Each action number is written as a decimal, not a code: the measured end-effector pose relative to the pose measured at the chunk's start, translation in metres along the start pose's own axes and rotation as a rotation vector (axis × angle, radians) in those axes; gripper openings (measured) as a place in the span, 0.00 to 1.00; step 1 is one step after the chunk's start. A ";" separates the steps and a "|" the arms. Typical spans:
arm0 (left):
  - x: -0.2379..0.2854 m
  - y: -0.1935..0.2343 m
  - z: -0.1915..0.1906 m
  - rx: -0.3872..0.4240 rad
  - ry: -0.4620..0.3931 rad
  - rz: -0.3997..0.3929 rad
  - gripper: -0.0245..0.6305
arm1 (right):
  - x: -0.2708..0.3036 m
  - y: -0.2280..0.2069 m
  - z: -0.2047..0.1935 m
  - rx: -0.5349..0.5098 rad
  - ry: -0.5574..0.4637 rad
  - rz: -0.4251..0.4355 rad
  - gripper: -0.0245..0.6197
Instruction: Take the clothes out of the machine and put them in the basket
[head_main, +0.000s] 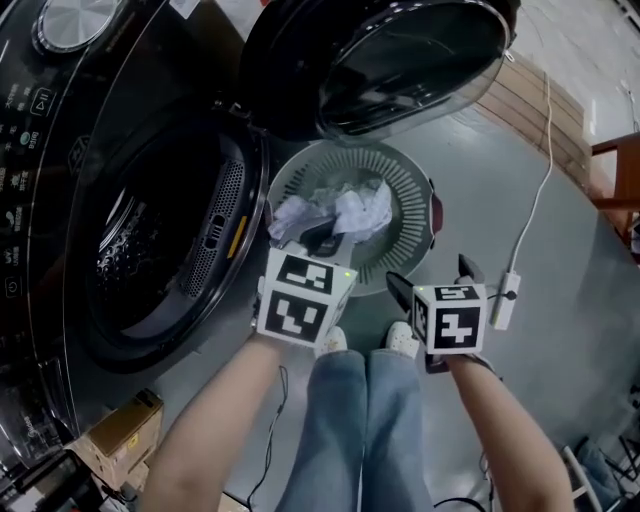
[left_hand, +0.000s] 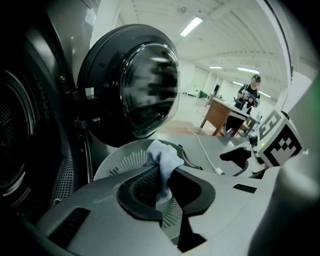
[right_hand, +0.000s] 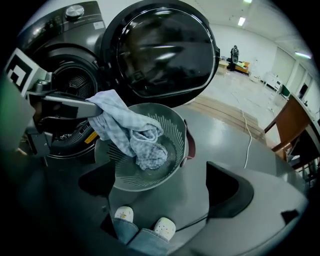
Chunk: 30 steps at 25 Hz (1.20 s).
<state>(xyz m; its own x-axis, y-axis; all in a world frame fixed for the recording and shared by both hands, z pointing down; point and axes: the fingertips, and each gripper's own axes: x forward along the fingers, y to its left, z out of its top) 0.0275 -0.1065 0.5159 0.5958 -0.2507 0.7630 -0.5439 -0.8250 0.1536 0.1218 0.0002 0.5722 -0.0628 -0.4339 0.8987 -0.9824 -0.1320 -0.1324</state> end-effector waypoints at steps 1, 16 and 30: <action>0.000 -0.004 0.003 -0.004 -0.009 -0.009 0.11 | -0.001 -0.003 -0.001 0.012 -0.001 -0.003 0.91; 0.015 0.036 -0.035 -0.063 0.167 0.145 0.75 | 0.001 -0.003 0.003 0.038 -0.024 -0.009 0.91; -0.033 0.179 -0.077 -0.031 0.215 0.448 0.75 | 0.019 0.031 0.015 0.099 -0.046 0.030 0.91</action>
<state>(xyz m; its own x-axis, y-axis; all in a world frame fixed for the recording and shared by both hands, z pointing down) -0.1354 -0.2067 0.5666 0.1656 -0.4642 0.8701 -0.7376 -0.6439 -0.2031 0.0929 -0.0259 0.5788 -0.0818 -0.4795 0.8737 -0.9579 -0.2044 -0.2019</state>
